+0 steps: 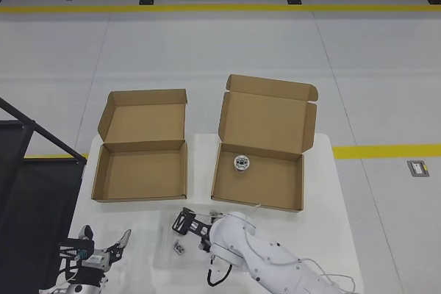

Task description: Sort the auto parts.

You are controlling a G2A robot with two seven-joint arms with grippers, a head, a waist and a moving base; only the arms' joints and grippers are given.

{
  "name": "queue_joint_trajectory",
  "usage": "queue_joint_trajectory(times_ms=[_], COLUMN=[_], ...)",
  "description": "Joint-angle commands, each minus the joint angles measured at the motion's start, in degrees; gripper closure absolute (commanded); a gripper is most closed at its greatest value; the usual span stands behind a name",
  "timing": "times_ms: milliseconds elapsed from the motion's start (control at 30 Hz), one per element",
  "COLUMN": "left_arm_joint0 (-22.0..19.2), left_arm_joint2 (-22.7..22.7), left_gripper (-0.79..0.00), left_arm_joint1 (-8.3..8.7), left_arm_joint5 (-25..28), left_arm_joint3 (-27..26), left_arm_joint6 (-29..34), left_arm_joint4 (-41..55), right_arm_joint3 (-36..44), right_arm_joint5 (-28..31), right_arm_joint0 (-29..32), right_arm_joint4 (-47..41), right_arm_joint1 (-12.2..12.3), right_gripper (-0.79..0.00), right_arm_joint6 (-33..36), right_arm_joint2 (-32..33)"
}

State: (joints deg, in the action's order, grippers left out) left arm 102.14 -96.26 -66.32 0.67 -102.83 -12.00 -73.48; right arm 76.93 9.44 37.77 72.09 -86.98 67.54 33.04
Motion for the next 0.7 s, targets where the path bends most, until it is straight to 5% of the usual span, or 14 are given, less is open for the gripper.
queue_joint_trajectory(times_ms=[0, 333, 467, 667], left_arm_joint0=[0.0, 0.0, 0.0, 0.0], left_arm_joint2=[0.0, 0.0, 0.0, 0.0], left_gripper=[-0.785, -0.785, -0.785, -0.785], left_arm_joint1=[0.00, 0.00, 0.00, 0.00], left_arm_joint5=[0.0, 0.0, 0.0, 0.0], left_arm_joint3=[0.0, 0.0, 0.0, 0.0], left_arm_joint6=[0.0, 0.0, 0.0, 0.0], left_arm_joint4=[0.0, 0.0, 0.0, 0.0], right_arm_joint3=[-0.8, -4.1, -6.6, -10.2], right_arm_joint5=[-1.3, -4.9, -6.2, -7.1], right_arm_joint0=[0.0, 0.0, -0.6, -1.5], right_arm_joint4=[0.4, 1.9, 2.7, 2.8], right_arm_joint1=[-0.4, -2.4, -3.4, -5.0], right_gripper=[-0.566, -0.582, -0.403, -0.354], right_arm_joint6=[0.4, 4.2, 5.0, 4.4], right_arm_joint2=[-0.4, -2.2, -2.8, -3.4])
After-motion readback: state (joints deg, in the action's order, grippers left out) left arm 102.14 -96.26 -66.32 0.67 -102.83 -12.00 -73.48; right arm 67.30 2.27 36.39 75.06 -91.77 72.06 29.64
